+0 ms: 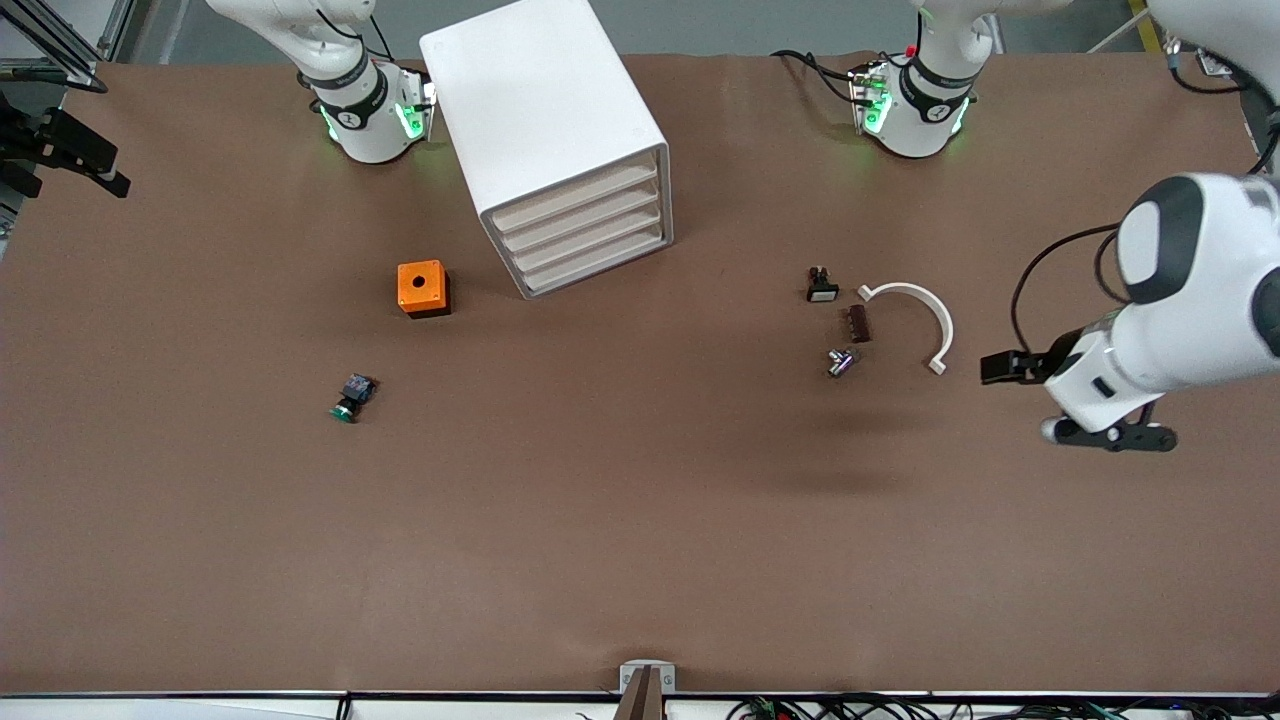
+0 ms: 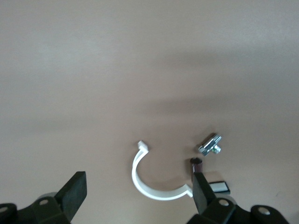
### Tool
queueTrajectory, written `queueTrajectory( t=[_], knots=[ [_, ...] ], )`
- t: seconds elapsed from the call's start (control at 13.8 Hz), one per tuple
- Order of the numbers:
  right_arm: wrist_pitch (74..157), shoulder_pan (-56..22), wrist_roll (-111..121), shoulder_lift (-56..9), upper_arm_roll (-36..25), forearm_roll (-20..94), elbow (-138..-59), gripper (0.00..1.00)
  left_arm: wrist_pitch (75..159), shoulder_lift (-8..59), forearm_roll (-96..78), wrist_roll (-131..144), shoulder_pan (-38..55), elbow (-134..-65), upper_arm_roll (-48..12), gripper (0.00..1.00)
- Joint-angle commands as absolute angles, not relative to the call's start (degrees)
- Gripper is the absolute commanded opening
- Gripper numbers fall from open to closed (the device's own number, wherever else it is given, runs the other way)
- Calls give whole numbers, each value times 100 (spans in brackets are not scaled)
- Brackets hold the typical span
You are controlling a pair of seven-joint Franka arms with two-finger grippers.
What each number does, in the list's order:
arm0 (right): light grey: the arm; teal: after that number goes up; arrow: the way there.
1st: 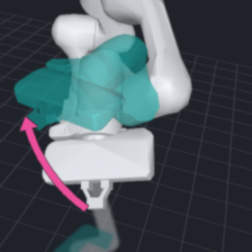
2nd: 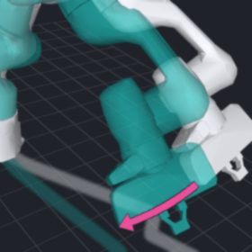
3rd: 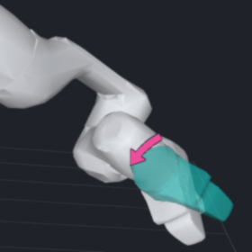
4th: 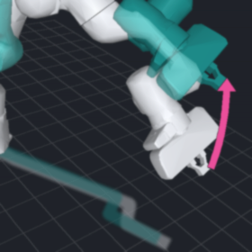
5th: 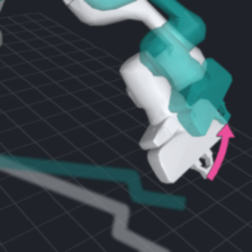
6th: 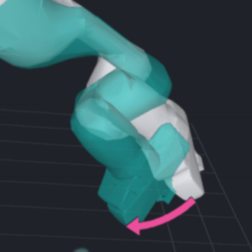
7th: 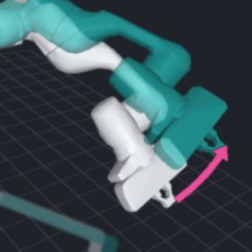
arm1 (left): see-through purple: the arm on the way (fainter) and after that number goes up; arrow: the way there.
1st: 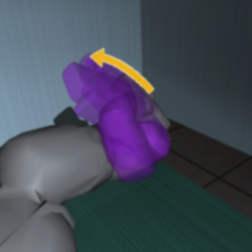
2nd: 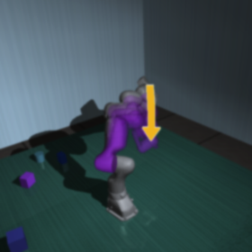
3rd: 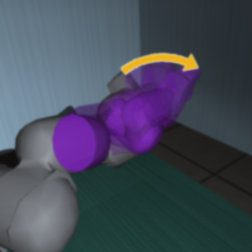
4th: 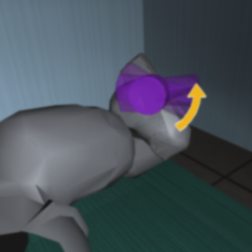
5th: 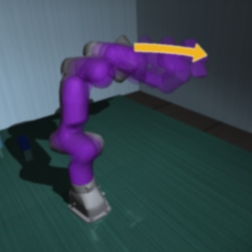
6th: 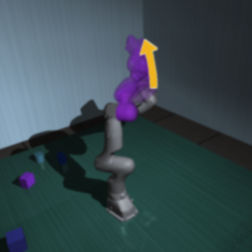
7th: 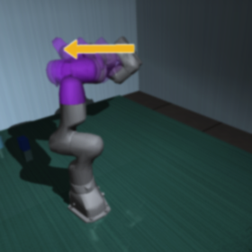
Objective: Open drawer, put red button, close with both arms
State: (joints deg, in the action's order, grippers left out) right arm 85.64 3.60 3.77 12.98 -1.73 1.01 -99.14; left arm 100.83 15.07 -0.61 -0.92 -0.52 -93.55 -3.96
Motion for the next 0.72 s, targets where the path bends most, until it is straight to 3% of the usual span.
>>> queueTrajectory(
  t=[0.0,0.36,0.65],
  knots=[
    [8596,378,272,1468,-132,62,-10072,100,10003,573,44,-193,-333,-10019,-457,100],
    [8622,378,272,1459,-132,62,-10072,100,9625,27,0,-88,-334,-9941,-475,100],
    [8631,387,272,1450,-141,62,-10072,100,8984,-97,-9,8,-325,-9423,-483,100]
  ],
)
